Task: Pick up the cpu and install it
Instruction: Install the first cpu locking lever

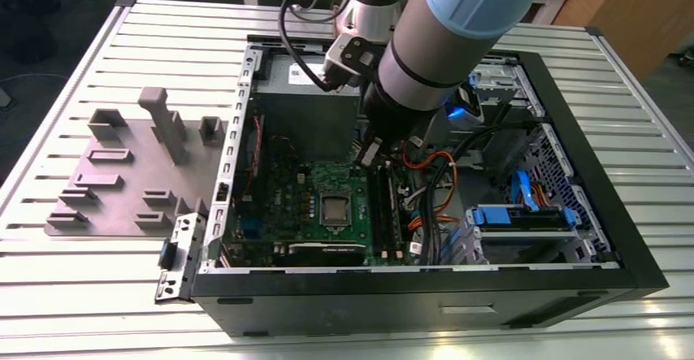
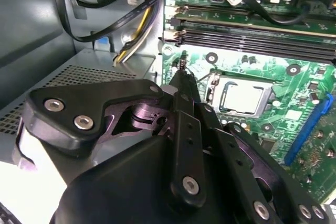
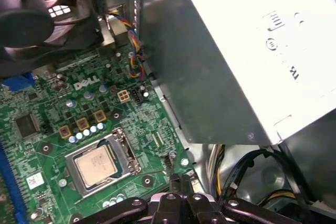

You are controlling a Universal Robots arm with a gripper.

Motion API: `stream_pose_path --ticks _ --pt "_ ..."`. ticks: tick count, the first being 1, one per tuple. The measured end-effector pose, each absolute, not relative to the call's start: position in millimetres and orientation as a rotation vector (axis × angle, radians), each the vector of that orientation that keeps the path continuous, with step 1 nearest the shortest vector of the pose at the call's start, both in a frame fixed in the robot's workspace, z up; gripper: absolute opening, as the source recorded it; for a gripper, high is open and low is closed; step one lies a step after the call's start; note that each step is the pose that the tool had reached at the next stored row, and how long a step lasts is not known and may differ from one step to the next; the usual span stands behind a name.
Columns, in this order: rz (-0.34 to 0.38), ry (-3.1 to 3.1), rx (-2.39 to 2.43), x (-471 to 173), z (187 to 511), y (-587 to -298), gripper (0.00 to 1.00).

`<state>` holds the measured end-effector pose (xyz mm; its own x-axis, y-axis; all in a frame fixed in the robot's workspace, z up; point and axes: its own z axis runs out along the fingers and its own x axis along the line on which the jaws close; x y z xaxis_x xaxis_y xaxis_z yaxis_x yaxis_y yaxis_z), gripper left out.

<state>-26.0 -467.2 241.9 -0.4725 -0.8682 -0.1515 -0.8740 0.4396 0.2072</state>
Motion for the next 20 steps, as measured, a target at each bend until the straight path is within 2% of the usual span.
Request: stream_pose_path --ticks 20 --pt "0.403 2.638 -1.617 -29.5 234.1 -462.2 0.11"
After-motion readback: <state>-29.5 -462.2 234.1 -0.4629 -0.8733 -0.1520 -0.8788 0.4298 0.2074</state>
